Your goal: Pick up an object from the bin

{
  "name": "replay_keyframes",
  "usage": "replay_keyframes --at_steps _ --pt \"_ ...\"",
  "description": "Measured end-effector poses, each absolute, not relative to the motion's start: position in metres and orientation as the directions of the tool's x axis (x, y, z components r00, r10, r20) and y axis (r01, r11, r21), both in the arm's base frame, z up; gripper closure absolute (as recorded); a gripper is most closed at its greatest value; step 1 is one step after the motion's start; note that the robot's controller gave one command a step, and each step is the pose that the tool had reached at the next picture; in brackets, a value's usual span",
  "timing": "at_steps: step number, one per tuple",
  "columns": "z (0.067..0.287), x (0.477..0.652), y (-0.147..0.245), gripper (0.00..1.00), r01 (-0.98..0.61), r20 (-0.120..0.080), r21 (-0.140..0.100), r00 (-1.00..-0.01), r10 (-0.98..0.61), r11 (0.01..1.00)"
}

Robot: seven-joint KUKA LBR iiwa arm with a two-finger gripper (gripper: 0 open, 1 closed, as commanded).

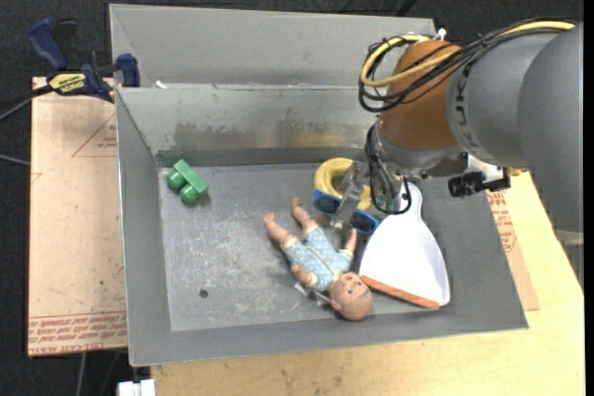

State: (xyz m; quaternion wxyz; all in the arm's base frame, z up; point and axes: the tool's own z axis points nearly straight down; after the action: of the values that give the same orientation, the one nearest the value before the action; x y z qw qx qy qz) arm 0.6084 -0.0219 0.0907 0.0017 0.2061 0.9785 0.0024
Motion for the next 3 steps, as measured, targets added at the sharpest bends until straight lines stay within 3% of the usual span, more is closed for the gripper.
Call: replay_keyframes --at_steps 3 --pt "0.140 0.610 -0.022 1.00 0.403 -0.009 0.008 -0.915 0.403 0.915"
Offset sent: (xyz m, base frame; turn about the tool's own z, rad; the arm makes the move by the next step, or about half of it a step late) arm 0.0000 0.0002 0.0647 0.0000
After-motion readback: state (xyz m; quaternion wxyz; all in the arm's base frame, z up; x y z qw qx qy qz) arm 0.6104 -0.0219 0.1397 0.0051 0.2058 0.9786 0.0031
